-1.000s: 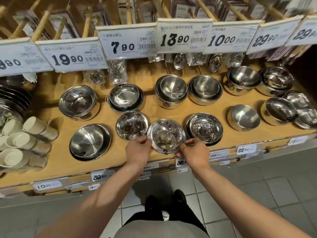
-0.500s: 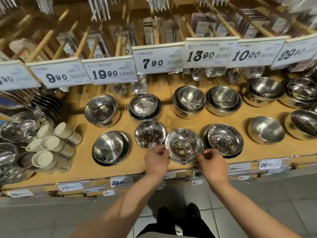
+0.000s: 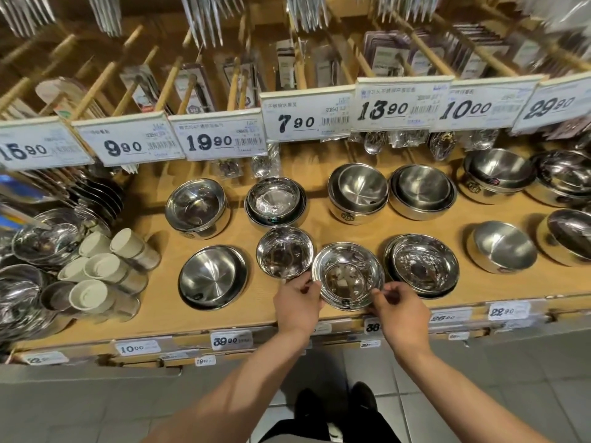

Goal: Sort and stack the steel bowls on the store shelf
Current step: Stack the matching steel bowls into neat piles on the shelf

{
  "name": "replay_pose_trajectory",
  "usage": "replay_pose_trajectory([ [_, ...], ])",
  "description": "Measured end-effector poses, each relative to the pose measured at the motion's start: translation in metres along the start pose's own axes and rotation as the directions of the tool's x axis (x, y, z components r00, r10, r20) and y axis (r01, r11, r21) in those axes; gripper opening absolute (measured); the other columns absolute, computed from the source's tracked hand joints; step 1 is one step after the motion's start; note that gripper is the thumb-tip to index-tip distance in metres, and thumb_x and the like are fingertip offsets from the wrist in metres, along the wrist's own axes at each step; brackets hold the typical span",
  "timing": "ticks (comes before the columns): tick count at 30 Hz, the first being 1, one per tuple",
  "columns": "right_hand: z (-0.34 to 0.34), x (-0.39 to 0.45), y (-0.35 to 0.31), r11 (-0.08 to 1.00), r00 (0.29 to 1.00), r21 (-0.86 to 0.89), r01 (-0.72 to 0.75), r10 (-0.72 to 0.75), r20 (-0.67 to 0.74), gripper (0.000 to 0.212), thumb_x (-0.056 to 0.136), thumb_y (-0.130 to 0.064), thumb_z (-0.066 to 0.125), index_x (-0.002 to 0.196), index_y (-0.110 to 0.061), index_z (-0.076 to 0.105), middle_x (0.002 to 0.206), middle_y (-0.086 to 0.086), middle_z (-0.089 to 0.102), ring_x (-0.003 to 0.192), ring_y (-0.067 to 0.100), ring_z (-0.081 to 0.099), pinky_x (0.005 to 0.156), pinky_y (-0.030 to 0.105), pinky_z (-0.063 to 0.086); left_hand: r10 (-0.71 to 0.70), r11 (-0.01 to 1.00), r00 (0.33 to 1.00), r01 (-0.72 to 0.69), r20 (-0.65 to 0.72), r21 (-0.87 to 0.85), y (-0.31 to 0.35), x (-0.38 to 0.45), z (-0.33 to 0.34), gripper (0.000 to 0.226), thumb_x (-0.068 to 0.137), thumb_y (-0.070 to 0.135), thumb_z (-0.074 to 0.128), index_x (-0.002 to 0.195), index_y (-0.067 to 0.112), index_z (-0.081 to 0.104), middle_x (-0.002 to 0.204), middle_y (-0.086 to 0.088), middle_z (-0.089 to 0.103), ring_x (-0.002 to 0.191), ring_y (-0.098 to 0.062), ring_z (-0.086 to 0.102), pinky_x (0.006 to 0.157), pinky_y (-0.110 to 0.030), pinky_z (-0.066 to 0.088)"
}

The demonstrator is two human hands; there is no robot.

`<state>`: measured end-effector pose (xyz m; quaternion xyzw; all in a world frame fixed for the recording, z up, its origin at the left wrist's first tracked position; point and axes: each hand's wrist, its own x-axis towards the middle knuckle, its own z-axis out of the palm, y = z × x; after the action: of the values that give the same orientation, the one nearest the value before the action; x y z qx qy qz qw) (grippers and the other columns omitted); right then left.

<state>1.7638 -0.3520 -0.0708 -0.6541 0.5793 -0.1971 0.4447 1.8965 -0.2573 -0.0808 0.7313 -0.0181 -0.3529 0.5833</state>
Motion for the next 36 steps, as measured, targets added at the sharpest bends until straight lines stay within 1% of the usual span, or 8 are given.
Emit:
replay_pose_trajectory([
  [11,-0.017,-0.001,-0.013,0.996,0.996,-0.090,-0.019,0.027,0.086,0.023,0.096,-0.028,0.068,0.110,-0.010,0.064,0.083,-0.008,0.064,0.081,0.017,0.060,0.075,0.030,0.043,0.057,0.980,0.996,-0.069,0.067,0.187,0.016,-0.017,-0.027,0.014,0.097,0.024,0.063,0.088,0.030,0.072,0.093,0.003,0.075,0.081,-0.008,0.071,0.075,-0.024,0.060],
  [15,-0.044,0.008,-0.032,1.000,0.992,0.013,0.004,-0.006,0.127,0.013,0.096,-0.028,0.066,0.102,-0.016,0.067,0.085,-0.004,0.070,0.084,0.020,0.068,0.078,0.040,0.055,0.070,0.972,0.998,-0.067,-0.007,0.224,0.036,-0.014,-0.080,0.017,0.097,0.033,0.062,0.088,0.028,0.076,0.082,0.003,0.077,0.068,-0.010,0.072,0.062,-0.028,0.057],
  [19,-0.062,0.021,-0.054,0.980,0.971,0.190,-0.052,0.005,0.239,0.014,0.097,-0.020,0.060,0.092,-0.016,0.072,0.081,0.001,0.072,0.081,0.023,0.068,0.091,0.058,0.056,0.073,0.982,0.980,-0.038,-0.184,0.184,0.066,0.014,-0.122,0.018,0.096,0.024,0.061,0.087,0.018,0.075,0.081,-0.003,0.076,0.077,-0.023,0.070,0.088,-0.045,0.057],
  [24,-0.061,0.034,-0.075,0.965,0.950,0.246,-0.091,0.010,0.312,0.016,0.099,-0.023,0.060,0.090,-0.021,0.074,0.081,0.002,0.074,0.081,0.023,0.068,0.095,0.060,0.054,0.053,0.989,0.958,-0.011,-0.283,0.150,0.093,0.052,-0.155,0.008,0.095,0.018,0.062,0.094,0.017,0.070,0.093,-0.009,0.073,0.088,-0.028,0.069,0.086,-0.044,0.058],
  [27,-0.054,0.040,-0.081,0.967,0.940,0.237,-0.091,0.005,0.341,0.015,0.099,-0.022,0.060,0.095,-0.019,0.074,0.089,0.007,0.076,0.088,0.022,0.071,0.092,0.049,0.059,0.036,0.996,0.951,-0.008,-0.308,0.091,0.101,0.074,-0.169,0.006,0.096,0.012,0.062,0.093,0.010,0.066,0.094,-0.012,0.067,0.082,-0.024,0.065,0.081,-0.039,0.057],
  [31,-0.042,0.045,-0.089,0.970,0.929,0.232,-0.073,-0.019,0.371,0.014,0.101,-0.022,0.059,0.102,-0.018,0.072,0.081,0.001,0.077,0.065,0.004,0.070,0.056,0.016,0.053,0.047,0.992,0.921,0.002,-0.387,0.124,0.107,0.104,-0.188,0.014,0.094,0.012,0.063,0.081,0.013,0.059,0.088,-0.013,0.065,0.089,-0.028,0.062,0.096,-0.052,0.054],
  [33,-0.034,0.047,-0.092,0.969,0.922,0.233,-0.081,-0.016,0.386,0.014,0.102,-0.022,0.058,0.103,-0.018,0.071,0.085,0.004,0.076,0.071,0.008,0.071,0.060,0.018,0.054,0.045,0.984,0.907,0.031,-0.418,0.174,0.107,0.117,-0.195,0.008,0.093,0.014,0.064,0.095,0.007,0.063,0.103,-0.018,0.069,0.100,-0.034,0.066,0.099,-0.053,0.053],
  [36,-0.021,0.049,-0.094,0.963,0.905,0.242,-0.123,0.009,0.424,0.015,0.103,-0.021,0.056,0.106,-0.015,0.069,0.091,0.011,0.075,0.082,0.017,0.071,0.067,0.025,0.057,0.049,0.950,0.886,0.102,-0.461,0.296,0.107,0.131,-0.199,0.040,0.090,0.023,0.066,0.126,0.004,0.061,0.117,-0.017,0.067,0.108,-0.037,0.064,0.095,-0.047,0.055],
])
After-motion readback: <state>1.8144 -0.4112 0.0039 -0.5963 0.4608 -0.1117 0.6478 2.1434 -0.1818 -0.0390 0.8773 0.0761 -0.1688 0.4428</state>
